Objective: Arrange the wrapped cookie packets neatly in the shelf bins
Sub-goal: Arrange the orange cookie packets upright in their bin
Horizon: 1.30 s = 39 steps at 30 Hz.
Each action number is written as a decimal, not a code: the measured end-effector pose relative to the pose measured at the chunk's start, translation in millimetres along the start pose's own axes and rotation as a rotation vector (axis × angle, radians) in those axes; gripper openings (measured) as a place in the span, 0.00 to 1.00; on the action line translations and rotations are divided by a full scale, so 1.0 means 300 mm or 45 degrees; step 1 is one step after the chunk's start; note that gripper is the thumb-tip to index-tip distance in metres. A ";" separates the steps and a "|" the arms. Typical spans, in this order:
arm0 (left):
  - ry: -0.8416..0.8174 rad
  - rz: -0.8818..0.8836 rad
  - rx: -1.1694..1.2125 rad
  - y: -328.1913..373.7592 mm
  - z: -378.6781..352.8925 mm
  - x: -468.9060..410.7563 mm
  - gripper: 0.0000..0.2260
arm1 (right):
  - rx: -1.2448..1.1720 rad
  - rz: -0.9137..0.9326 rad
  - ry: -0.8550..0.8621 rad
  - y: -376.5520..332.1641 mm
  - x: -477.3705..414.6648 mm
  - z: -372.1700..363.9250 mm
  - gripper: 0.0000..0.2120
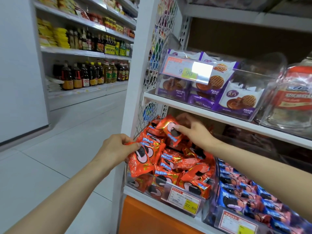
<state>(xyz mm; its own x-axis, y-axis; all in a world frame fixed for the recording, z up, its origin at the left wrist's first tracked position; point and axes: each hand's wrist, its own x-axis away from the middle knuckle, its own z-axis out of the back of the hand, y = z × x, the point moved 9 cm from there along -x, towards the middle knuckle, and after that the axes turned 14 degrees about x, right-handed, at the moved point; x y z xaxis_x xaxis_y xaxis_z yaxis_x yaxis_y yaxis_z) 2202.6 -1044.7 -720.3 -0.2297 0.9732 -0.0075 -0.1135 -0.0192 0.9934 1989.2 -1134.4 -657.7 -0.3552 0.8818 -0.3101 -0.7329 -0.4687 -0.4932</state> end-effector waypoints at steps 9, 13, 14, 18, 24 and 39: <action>-0.124 0.016 -0.005 -0.010 -0.071 0.005 0.05 | 0.333 0.311 -0.047 -0.238 -0.041 -0.181 0.07; -0.150 0.012 -0.007 -0.015 -0.094 -0.008 0.06 | 0.528 0.322 0.023 -0.204 -0.041 -0.131 0.08; -0.155 0.008 -0.001 -0.015 -0.096 -0.013 0.06 | 0.539 0.292 0.021 -0.175 -0.049 -0.107 0.08; -0.167 0.007 0.023 -0.020 -0.099 -0.021 0.06 | 0.469 -0.007 -0.030 0.027 -0.134 -0.032 0.10; -0.180 0.020 0.015 -0.019 -0.107 -0.020 0.11 | 0.549 -0.205 -0.166 0.244 -0.259 -0.018 0.10; -0.205 -0.056 0.040 0.009 -0.120 -0.005 0.08 | 0.713 -0.298 -0.328 0.357 -0.317 -0.128 0.11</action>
<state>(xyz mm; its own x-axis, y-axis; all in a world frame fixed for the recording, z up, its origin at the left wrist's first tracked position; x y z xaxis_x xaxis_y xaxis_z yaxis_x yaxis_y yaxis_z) 2167.7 -1054.6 -721.7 -0.0672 0.9971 -0.0350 -0.0889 0.0290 0.9956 1966.7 -1270.4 -712.2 -0.2265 0.9740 -0.0074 -0.9740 -0.2265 -0.0047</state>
